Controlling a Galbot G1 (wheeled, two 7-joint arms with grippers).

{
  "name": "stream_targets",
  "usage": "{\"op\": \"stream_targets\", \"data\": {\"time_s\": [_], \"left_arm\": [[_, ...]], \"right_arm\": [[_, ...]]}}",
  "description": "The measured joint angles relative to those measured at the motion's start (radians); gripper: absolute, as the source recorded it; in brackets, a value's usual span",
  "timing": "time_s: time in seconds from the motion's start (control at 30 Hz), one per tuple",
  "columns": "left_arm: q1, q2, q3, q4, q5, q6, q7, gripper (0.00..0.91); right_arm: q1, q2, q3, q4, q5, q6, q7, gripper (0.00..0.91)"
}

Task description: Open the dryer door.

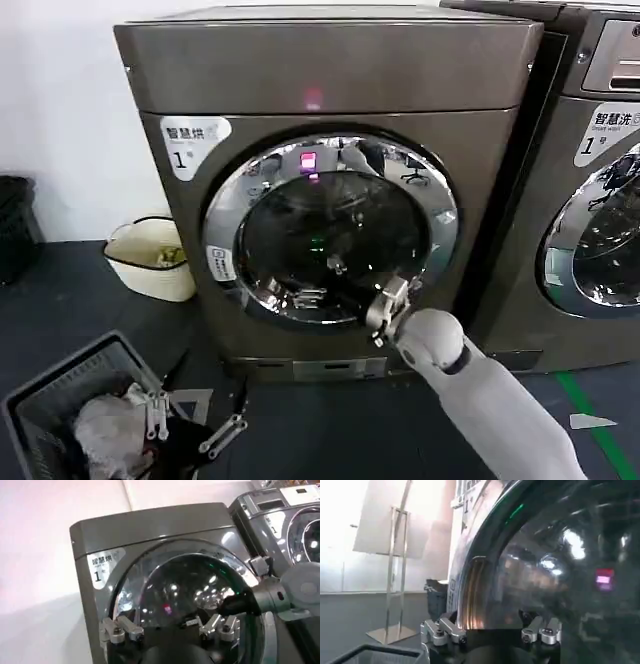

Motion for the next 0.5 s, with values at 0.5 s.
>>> {"op": "stream_targets", "data": {"time_s": [0.5], "left_arm": [[-0.005, -0.003, 0.001, 0.009, 0.002, 0.0, 0.0, 0.907]], "right_arm": [[0.049, 0.066, -0.056, -0.045, -0.022, -0.013, 0.019, 0.907]]}}
